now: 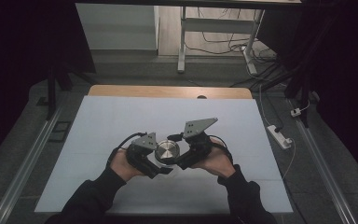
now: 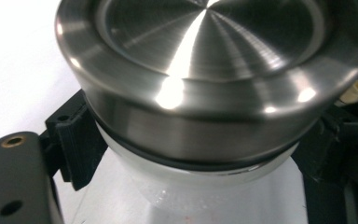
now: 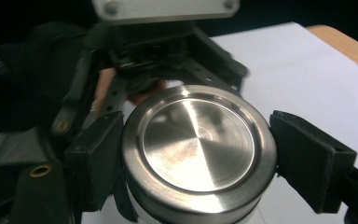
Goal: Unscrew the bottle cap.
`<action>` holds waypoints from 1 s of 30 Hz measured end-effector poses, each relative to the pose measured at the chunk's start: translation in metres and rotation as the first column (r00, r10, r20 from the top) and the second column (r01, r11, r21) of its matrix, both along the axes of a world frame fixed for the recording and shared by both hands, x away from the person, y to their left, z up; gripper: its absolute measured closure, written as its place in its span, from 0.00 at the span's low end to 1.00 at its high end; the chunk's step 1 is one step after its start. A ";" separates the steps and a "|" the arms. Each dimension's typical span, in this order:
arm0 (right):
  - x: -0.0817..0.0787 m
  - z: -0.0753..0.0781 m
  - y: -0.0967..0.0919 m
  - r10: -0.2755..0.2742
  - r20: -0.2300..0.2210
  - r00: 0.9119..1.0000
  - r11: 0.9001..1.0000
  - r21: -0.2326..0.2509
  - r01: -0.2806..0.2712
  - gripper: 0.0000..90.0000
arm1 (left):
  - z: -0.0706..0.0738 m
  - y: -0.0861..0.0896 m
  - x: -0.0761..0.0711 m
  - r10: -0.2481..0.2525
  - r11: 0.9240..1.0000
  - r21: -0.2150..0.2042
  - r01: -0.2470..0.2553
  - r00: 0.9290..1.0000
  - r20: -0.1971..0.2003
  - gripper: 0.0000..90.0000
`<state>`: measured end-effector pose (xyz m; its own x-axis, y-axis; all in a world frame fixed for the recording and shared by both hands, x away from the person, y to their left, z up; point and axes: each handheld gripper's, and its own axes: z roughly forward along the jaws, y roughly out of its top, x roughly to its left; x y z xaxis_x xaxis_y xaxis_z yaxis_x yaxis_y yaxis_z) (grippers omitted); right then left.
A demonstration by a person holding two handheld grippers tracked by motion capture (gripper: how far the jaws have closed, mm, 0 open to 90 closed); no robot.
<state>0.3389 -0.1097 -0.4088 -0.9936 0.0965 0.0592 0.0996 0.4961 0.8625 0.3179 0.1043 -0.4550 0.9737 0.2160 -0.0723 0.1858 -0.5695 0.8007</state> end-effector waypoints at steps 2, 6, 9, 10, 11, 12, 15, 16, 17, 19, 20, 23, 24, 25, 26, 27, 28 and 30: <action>0.001 -0.003 -0.003 0.059 0.014 0.998 0.998 0.017 -0.060 0.22 | -0.001 -0.001 0.000 -0.013 1.000 0.000 0.013 1.000 0.000 0.17; 0.003 -0.003 -0.004 0.008 -0.003 1.000 1.000 0.030 -0.008 0.09 | -0.002 -0.002 0.000 0.037 0.999 0.004 -0.037 0.999 0.005 0.17; 0.002 0.004 -0.004 -0.045 -0.030 0.999 0.998 0.038 0.047 0.03 | -0.002 0.000 0.001 0.085 0.996 0.016 -0.085 0.996 0.011 0.17; -0.001 0.011 -0.003 -0.133 -0.033 0.991 0.991 0.028 0.134 0.03 | -0.002 0.000 0.002 0.151 0.988 0.022 -0.152 0.988 0.019 0.17; -0.003 0.014 -0.002 -0.175 -0.022 0.984 0.984 0.013 0.175 0.03 | -0.002 0.000 0.002 0.151 0.988 0.022 -0.152 0.988 0.019 0.17; -0.006 0.015 0.000 -0.208 -0.009 0.978 0.978 -0.002 0.208 0.04 | -0.003 0.000 0.002 0.184 0.983 0.014 -0.184 0.983 0.014 0.17; -0.014 0.013 0.011 -0.301 0.033 0.953 0.952 -0.044 0.303 0.08 | -0.003 -0.002 0.001 0.256 0.966 0.022 -0.257 0.966 0.028 0.17; -0.016 0.011 0.015 -0.330 0.045 0.943 0.942 -0.054 0.332 0.10 | -0.003 -0.002 0.001 0.263 0.964 0.025 -0.264 0.964 0.029 0.17; -0.016 0.011 0.015 -0.330 0.045 0.943 0.942 -0.054 0.332 0.10 | -0.003 -0.003 0.000 0.268 0.963 0.027 -0.269 0.963 0.031 0.17; -0.019 0.006 0.022 -0.364 0.071 0.929 0.928 -0.050 0.368 0.17 | -0.002 -0.004 0.000 0.268 0.963 0.028 -0.269 0.963 0.025 0.17; -0.019 0.006 0.022 -0.364 0.071 0.929 0.928 -0.050 0.368 0.17 | -0.001 -0.003 0.000 0.260 0.964 0.037 -0.261 0.965 0.031 0.17; -0.020 0.004 0.023 -0.369 0.080 0.926 0.927 -0.038 0.373 0.22 | 0.000 -0.003 -0.001 0.251 0.967 0.030 -0.252 0.968 0.028 0.17; -0.019 0.005 0.021 -0.363 0.074 0.929 0.929 -0.039 0.367 0.22 | 0.001 -0.003 -0.001 0.240 0.970 0.032 -0.241 0.970 0.031 0.17; -0.019 0.006 0.021 -0.352 0.072 0.933 0.934 -0.036 0.355 0.22 | 0.001 -0.003 -0.001 0.233 0.972 0.020 -0.234 0.972 0.023 0.17; -0.019 0.006 0.021 -0.352 0.072 0.933 0.934 -0.036 0.355 0.22 | 0.002 -0.002 -0.001 0.217 0.976 0.016 -0.217 0.976 0.020 0.17; -0.020 0.007 0.019 -0.312 0.080 0.947 0.949 -0.034 0.315 0.22 | 0.002 -0.001 0.000 0.192 0.981 0.018 -0.192 0.981 0.022 0.17; -0.019 0.008 0.017 -0.283 0.079 0.956 0.958 -0.036 0.286 0.22 | 0.003 0.001 -0.001 0.145 0.989 0.010 -0.145 0.989 0.021 0.17; -0.018 0.010 0.013 -0.205 0.083 0.975 0.978 -0.024 0.207 0.22 | 0.005 0.002 -0.002 0.087 0.996 -0.005 -0.087 0.996 0.015 0.17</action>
